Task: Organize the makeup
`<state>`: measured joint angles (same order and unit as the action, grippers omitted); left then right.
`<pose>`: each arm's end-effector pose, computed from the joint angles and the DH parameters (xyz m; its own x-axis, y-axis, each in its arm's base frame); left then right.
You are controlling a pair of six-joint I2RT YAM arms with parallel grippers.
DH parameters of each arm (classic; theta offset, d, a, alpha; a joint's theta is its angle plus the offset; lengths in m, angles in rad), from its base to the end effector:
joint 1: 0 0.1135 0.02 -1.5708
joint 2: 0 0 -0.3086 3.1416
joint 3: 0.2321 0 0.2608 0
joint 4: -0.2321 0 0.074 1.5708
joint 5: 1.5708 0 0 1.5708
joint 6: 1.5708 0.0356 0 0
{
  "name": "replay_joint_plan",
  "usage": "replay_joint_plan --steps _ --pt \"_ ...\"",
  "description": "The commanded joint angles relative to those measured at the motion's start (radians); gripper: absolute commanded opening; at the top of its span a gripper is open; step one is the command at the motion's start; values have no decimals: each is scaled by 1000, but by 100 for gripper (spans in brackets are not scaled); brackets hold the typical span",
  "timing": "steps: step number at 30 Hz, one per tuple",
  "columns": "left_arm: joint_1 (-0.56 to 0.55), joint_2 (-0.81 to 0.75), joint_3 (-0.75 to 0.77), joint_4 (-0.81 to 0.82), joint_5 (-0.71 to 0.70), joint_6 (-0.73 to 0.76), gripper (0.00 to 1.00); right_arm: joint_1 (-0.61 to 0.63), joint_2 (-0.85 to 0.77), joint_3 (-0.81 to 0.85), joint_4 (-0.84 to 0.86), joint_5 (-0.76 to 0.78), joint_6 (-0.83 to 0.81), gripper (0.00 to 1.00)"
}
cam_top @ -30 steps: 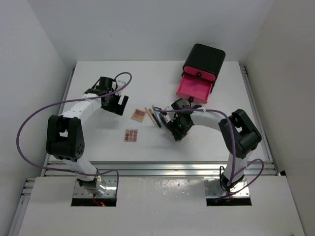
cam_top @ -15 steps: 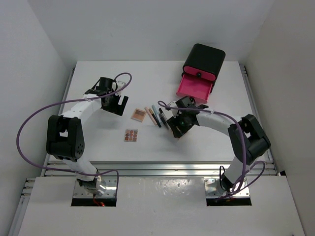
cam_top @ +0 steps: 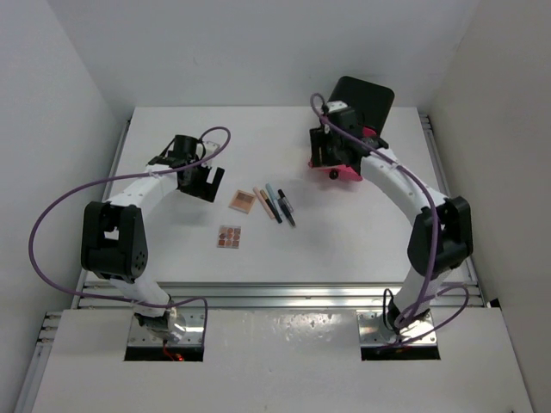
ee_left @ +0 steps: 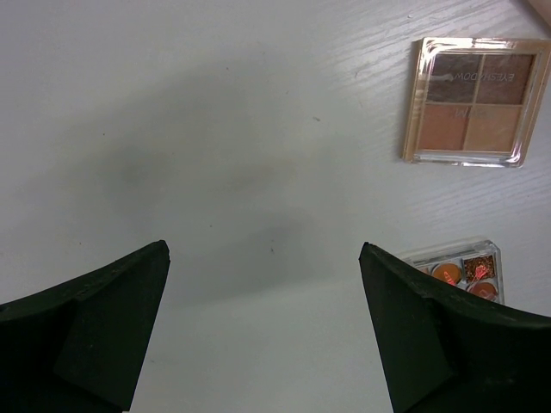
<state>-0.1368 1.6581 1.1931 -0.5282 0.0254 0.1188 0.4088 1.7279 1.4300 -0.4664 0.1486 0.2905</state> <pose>0.3570 -0.0501 0.2689 -0.8063 0.2306 -0.5447 0.2474 0.9679 0.0436 0.3759 0.1571 0.3256 -0.6929 0.0085 -0.7210 -0.1008 0.9890 0.1086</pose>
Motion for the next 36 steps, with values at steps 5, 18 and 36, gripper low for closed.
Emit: replay_joint_plan --steps 5,18,36 --pt "-7 -63 -4 20 -25 -15 99 -113 183 173 60 224 235 16" --pt "-7 -63 -4 30 -25 -5 99 -150 315 181 115 335 311 43" --pt "-145 -81 -75 -257 267 845 97 -149 228 84 175 168 176 99"
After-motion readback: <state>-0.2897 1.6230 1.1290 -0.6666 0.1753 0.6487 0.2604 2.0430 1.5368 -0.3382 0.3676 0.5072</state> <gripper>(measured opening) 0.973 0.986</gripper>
